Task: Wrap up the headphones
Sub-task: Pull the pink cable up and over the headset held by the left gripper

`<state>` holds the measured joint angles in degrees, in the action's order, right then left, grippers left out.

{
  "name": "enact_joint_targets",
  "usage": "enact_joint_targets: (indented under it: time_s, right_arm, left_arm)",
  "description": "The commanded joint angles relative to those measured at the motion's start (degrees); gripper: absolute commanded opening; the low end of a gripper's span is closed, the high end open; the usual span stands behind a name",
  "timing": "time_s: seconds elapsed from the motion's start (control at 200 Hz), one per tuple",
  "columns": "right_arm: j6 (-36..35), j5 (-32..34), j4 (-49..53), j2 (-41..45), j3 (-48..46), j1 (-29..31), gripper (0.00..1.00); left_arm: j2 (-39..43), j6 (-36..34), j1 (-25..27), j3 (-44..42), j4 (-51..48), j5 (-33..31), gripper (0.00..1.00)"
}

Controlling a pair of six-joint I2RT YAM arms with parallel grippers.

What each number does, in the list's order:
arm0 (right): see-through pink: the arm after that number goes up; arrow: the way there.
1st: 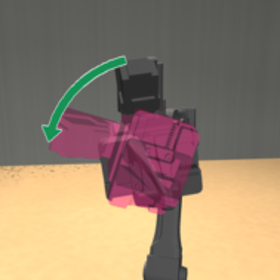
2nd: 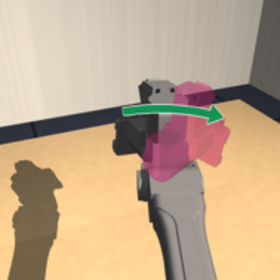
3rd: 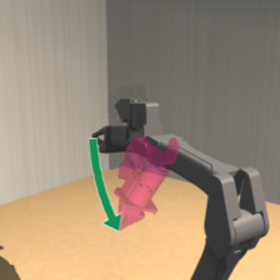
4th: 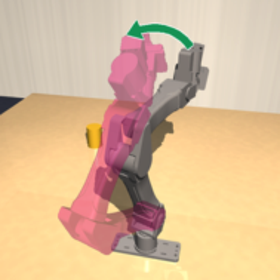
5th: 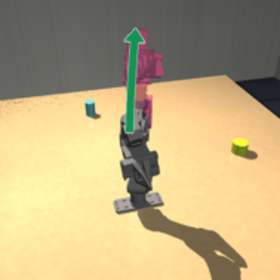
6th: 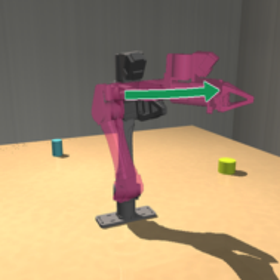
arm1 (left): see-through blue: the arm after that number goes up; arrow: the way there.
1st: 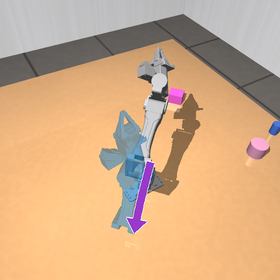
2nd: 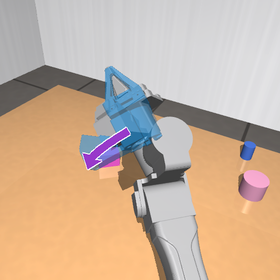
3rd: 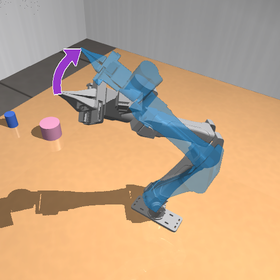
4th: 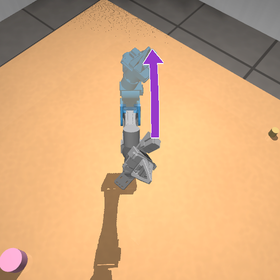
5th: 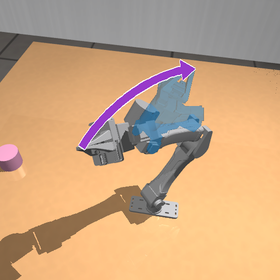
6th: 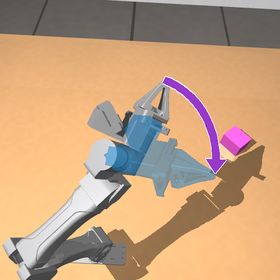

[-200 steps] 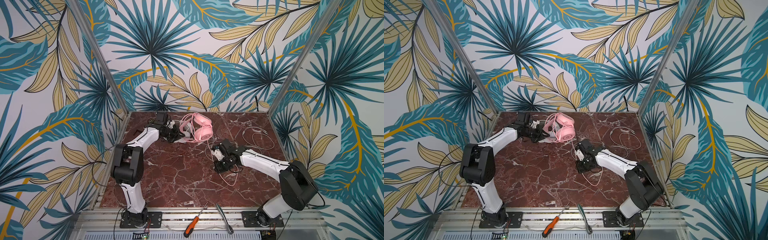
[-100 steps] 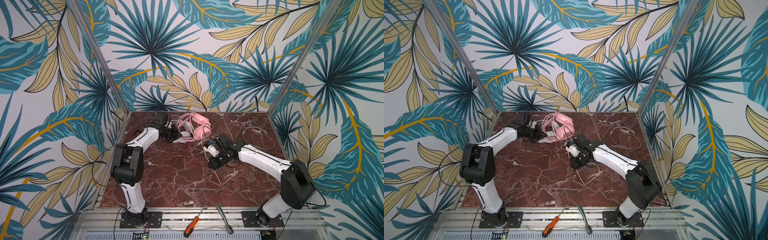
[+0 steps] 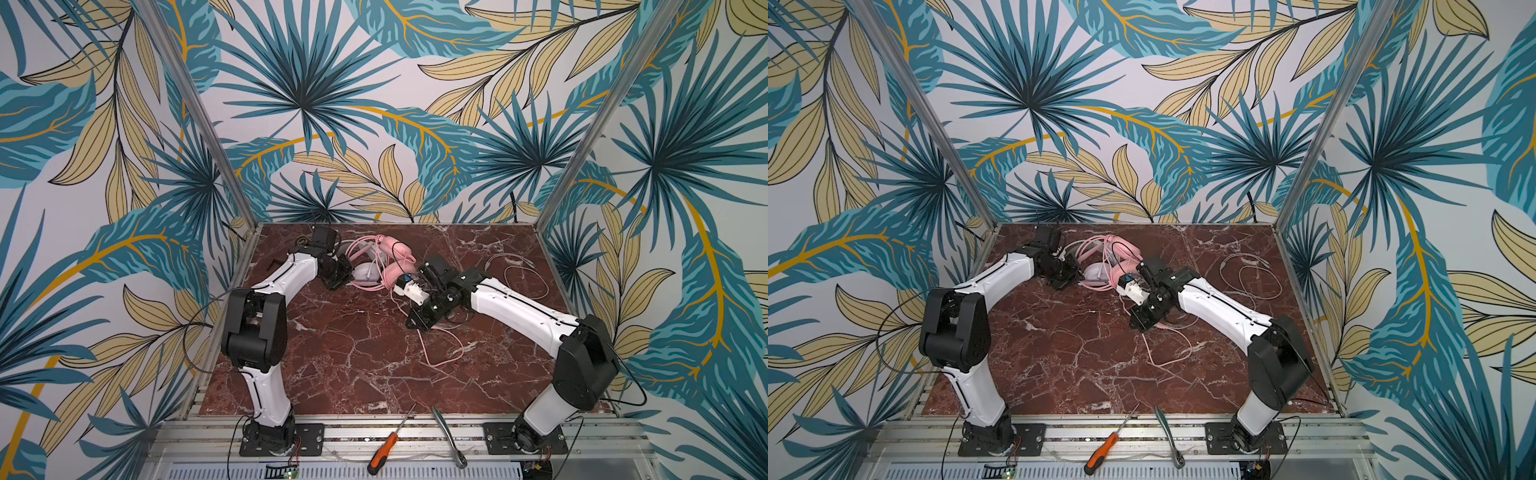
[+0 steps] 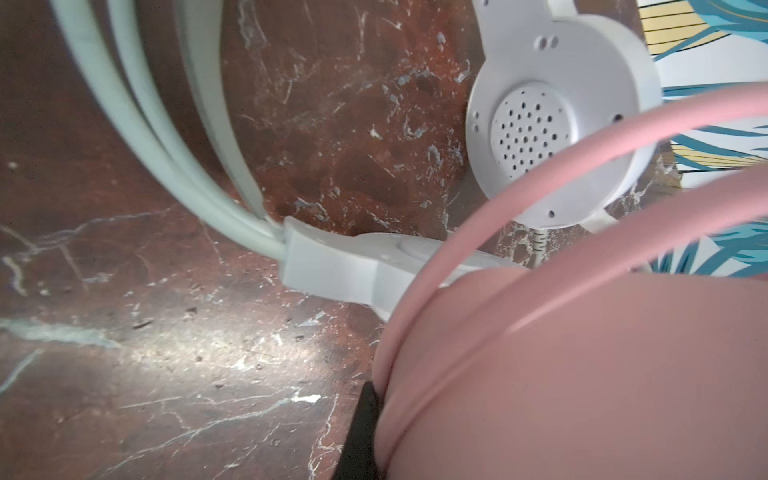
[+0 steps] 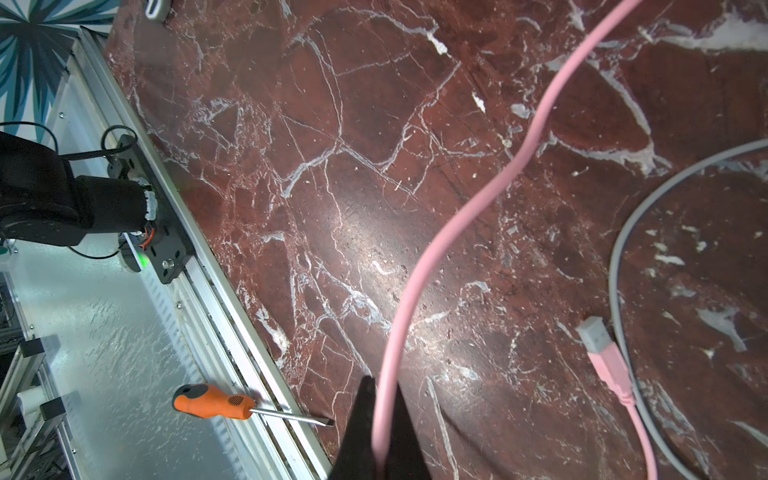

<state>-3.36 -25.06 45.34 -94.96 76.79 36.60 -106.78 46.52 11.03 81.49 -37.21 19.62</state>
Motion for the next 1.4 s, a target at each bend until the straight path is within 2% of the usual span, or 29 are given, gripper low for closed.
enact_joint_targets:
  time_s: [0.0,0.386,0.962,1.392]
  right_arm:
    - [-2.0,-1.7,2.1,-0.2,1.6,0.3,0.00]
    - [-4.3,-0.5,1.8,-1.8,7.6,0.3,0.00]
    - [-12.6,8.4,10.8,-5.9,19.3,0.2,0.00]
    - [-19.7,16.6,15.3,-9.4,28.0,-0.6,0.00]
  left_arm:
    - [2.1,-2.5,0.8,2.3,-1.7,-2.0,0.00]
    - [0.7,-6.9,4.0,6.4,-7.4,-8.0,0.00]
    - [-1.3,-14.5,7.6,9.4,-15.1,-14.8,0.00]
    - [-3.4,-18.4,9.8,11.0,-16.5,-14.4,0.00]
